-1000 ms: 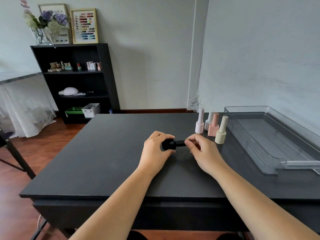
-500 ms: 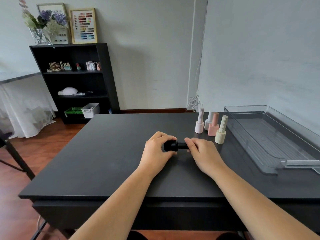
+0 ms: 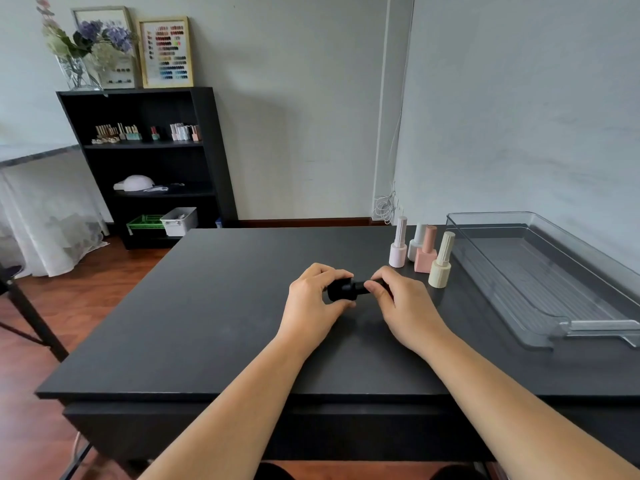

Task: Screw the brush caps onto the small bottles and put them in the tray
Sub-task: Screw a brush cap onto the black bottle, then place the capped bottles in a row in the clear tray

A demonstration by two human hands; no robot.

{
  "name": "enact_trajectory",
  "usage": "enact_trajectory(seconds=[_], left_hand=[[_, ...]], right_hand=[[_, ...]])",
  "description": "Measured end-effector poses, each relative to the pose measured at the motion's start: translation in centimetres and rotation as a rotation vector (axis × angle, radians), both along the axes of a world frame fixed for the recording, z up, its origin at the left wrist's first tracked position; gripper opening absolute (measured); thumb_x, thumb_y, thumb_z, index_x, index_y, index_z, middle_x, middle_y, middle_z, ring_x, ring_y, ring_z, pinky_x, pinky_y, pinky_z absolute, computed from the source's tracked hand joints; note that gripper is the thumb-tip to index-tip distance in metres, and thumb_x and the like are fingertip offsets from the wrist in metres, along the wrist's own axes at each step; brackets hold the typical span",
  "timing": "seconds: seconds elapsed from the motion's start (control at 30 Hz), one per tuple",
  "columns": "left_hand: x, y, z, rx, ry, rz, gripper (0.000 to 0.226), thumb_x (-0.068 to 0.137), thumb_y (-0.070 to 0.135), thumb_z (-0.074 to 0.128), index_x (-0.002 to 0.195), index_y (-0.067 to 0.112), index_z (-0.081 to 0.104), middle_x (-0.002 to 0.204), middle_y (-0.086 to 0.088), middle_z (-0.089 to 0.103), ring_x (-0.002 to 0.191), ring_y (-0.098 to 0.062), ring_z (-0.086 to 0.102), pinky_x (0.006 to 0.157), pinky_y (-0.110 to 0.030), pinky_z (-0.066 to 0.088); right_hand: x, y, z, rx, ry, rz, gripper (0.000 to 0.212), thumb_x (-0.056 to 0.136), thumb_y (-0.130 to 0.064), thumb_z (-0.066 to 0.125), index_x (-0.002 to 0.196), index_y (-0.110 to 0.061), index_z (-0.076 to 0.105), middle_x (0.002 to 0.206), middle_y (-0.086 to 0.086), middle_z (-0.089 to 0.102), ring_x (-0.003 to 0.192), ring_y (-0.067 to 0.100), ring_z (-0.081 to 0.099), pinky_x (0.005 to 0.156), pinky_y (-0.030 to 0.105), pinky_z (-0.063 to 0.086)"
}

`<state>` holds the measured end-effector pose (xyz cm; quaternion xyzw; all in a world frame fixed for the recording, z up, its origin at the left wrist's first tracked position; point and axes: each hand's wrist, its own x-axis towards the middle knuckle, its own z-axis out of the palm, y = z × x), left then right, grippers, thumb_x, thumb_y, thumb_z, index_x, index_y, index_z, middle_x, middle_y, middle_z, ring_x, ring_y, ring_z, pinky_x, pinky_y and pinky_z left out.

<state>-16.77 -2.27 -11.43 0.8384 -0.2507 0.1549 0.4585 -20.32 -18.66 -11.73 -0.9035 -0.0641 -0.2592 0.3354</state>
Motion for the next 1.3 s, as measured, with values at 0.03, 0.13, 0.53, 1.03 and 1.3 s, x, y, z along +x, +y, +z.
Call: enact_trajectory(seconds=[0.03, 0.13, 0.53, 1.03, 1.3], left_hand=[[0.0, 0.1, 0.0, 0.007, -0.001, 0.005, 0.037, 0.069, 0.014, 0.080, 0.102, 0.028, 0.070, 0.095, 0.013, 0.059, 0.088, 0.011, 0.049, 0.077, 0.002, 0.034], [-0.2, -0.1, -0.1, 0.037, -0.018, 0.009, 0.037, 0.070, 0.017, 0.080, 0.104, 0.027, 0.070, 0.095, 0.013, 0.059, 0.086, 0.001, 0.052, 0.077, 0.000, 0.035], [-1.3, -2.4, 3.1, 0.037, -0.190, 0.023, 0.038, 0.067, 0.021, 0.082, 0.103, 0.022, 0.070, 0.095, 0.009, 0.063, 0.086, -0.007, 0.058, 0.079, -0.014, 0.041], [1.4, -14.0, 9.4, 0.447, -0.070, -0.117, 0.038, 0.088, 0.025, 0.060, 0.123, 0.012, 0.057, 0.120, -0.007, 0.056, 0.104, -0.023, 0.057, 0.090, -0.031, 0.046], [2.1, -16.0, 8.8, 0.531, 0.004, -0.155, 0.011, 0.085, 0.019, 0.064, 0.087, 0.008, 0.065, 0.092, -0.005, 0.065, 0.089, -0.023, 0.060, 0.082, -0.036, 0.050]], right_hand=[[0.1, 0.0, 0.0, 0.010, 0.031, -0.003, 0.019, 0.094, -0.028, 0.053, 0.086, -0.011, 0.059, 0.056, -0.009, 0.048, 0.055, 0.009, 0.046, 0.056, 0.017, 0.034], [0.0, -0.4, 0.2, 0.052, 0.120, -0.014, 0.023, 0.095, -0.031, 0.049, 0.082, -0.013, 0.057, 0.056, -0.006, 0.047, 0.054, 0.009, 0.043, 0.055, 0.018, 0.034], [-1.1, -2.5, 5.4, 0.368, 0.275, -0.009, 0.026, 0.091, -0.036, 0.057, 0.076, -0.015, 0.063, 0.055, -0.009, 0.056, 0.057, 0.013, 0.050, 0.063, 0.032, 0.042], [-4.5, -15.8, 14.1, 0.155, 0.043, -0.308, 0.019, 0.090, -0.029, 0.060, 0.089, -0.012, 0.069, 0.069, 0.001, 0.061, 0.061, 0.011, 0.052, 0.055, 0.023, 0.038], [-2.8, -19.7, 12.7, 0.039, 0.123, -0.319, 0.017, 0.088, -0.030, 0.063, 0.083, -0.014, 0.067, 0.064, -0.008, 0.055, 0.057, 0.003, 0.047, 0.051, 0.019, 0.029]])
